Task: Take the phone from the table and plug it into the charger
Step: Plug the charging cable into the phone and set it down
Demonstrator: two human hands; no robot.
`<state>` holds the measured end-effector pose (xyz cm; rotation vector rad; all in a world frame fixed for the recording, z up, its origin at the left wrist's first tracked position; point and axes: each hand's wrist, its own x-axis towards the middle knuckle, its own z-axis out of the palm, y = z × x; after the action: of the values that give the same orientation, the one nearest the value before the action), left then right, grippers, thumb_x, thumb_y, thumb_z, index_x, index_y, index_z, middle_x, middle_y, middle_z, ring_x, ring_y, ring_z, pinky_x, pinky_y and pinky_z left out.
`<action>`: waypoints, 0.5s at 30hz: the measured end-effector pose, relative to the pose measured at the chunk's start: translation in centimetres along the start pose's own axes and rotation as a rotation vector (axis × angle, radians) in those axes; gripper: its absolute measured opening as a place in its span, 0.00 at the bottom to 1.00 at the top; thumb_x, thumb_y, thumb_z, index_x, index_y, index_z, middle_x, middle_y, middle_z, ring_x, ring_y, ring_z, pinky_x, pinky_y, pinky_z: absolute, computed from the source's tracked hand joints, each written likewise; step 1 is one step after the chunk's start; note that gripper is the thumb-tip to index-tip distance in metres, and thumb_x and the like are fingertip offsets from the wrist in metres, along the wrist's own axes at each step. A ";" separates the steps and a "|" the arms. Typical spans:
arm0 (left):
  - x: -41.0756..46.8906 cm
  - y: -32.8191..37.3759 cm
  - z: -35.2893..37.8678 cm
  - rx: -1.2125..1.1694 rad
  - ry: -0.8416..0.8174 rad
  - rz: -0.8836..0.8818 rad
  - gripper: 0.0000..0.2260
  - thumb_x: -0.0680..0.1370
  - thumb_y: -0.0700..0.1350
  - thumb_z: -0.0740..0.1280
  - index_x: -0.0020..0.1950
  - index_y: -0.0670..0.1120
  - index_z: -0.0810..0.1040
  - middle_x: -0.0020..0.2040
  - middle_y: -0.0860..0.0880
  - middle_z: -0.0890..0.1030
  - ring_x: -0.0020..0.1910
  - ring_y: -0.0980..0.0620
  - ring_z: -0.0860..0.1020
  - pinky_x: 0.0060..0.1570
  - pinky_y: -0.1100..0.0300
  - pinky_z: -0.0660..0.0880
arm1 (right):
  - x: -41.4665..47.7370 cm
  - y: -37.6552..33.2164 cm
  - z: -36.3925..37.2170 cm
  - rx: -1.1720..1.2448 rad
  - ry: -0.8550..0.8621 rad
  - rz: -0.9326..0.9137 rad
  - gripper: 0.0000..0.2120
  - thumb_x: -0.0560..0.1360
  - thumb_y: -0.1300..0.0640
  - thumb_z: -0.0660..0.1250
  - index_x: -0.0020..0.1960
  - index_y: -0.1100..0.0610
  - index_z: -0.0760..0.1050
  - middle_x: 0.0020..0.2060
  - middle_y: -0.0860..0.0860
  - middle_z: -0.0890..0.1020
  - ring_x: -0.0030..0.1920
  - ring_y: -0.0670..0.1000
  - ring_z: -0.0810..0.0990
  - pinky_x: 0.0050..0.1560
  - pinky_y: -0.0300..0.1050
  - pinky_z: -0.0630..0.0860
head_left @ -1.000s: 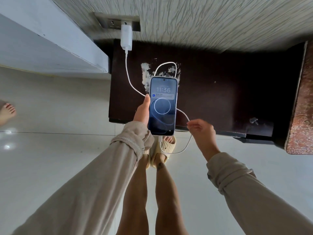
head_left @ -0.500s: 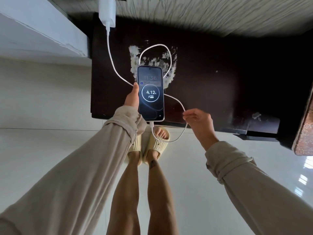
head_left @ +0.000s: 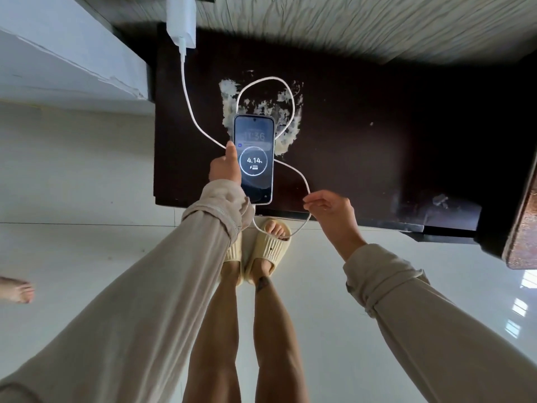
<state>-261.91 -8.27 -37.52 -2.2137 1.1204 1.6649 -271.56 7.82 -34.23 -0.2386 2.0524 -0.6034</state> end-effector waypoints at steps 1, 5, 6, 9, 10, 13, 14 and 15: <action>-0.2 0.0 0.0 0.032 -0.002 0.029 0.23 0.79 0.55 0.52 0.27 0.45 0.62 0.28 0.49 0.66 0.28 0.54 0.65 0.30 0.62 0.62 | 0.2 0.0 -0.1 0.002 0.003 0.008 0.09 0.73 0.68 0.63 0.48 0.64 0.81 0.39 0.52 0.81 0.41 0.49 0.79 0.48 0.38 0.75; -1.0 -0.2 -1.2 0.167 -0.127 0.143 0.21 0.80 0.49 0.53 0.32 0.39 0.69 0.33 0.44 0.70 0.36 0.49 0.68 0.33 0.61 0.62 | 0.6 0.1 -0.5 -0.008 -0.047 0.077 0.08 0.72 0.66 0.64 0.47 0.61 0.81 0.38 0.52 0.81 0.42 0.50 0.78 0.49 0.40 0.74; -1.2 -0.2 -1.5 0.196 -0.158 0.172 0.18 0.80 0.47 0.53 0.37 0.38 0.72 0.37 0.42 0.71 0.40 0.47 0.68 0.35 0.60 0.63 | 0.6 0.1 -0.6 -0.011 -0.067 0.092 0.07 0.72 0.66 0.65 0.47 0.62 0.81 0.38 0.53 0.81 0.43 0.50 0.77 0.50 0.42 0.73; -1.8 -0.5 -2.4 0.264 -0.208 0.264 0.12 0.79 0.42 0.54 0.48 0.38 0.75 0.43 0.42 0.72 0.46 0.48 0.69 0.38 0.63 0.66 | 0.0 -0.1 -0.9 -0.015 -0.102 0.107 0.07 0.72 0.66 0.66 0.48 0.64 0.81 0.41 0.54 0.80 0.45 0.52 0.77 0.50 0.44 0.73; -2.3 -0.6 -2.8 0.266 -0.225 0.271 0.13 0.79 0.41 0.55 0.58 0.38 0.74 0.47 0.42 0.73 0.48 0.48 0.71 0.42 0.66 0.68 | -0.5 -0.3 -1.2 -0.024 -0.117 0.121 0.08 0.72 0.66 0.65 0.48 0.64 0.81 0.41 0.55 0.80 0.46 0.53 0.77 0.51 0.45 0.73; -3.4 -1.9 -4.0 0.233 -0.317 0.139 0.17 0.79 0.42 0.56 0.67 0.40 0.70 0.57 0.42 0.75 0.50 0.46 0.78 0.42 0.59 0.72 | -2.1 -1.2 -2.4 -0.047 -0.121 0.161 0.08 0.72 0.65 0.65 0.47 0.61 0.81 0.40 0.55 0.80 0.44 0.53 0.77 0.47 0.43 0.71; -4.0 -2.4 -4.5 0.235 -0.345 0.071 0.16 0.79 0.42 0.57 0.65 0.39 0.71 0.54 0.43 0.76 0.43 0.49 0.79 0.37 0.61 0.69 | -3.2 -2.0 -3.0 -0.064 -0.121 0.147 0.07 0.71 0.65 0.64 0.45 0.58 0.81 0.37 0.55 0.80 0.43 0.53 0.78 0.46 0.43 0.72; -4.5 -3.0 -5.1 0.238 -0.355 0.021 0.15 0.79 0.42 0.57 0.63 0.39 0.72 0.50 0.44 0.77 0.36 0.52 0.77 0.34 0.62 0.67 | -4.5 -2.7 -4.2 -0.034 -0.107 0.102 0.07 0.71 0.65 0.64 0.42 0.56 0.80 0.33 0.53 0.81 0.40 0.52 0.78 0.43 0.42 0.74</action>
<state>-256.59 -6.69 -32.57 -1.6885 1.1744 1.7393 -272.95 8.66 -27.68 -0.1811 1.9599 -0.4834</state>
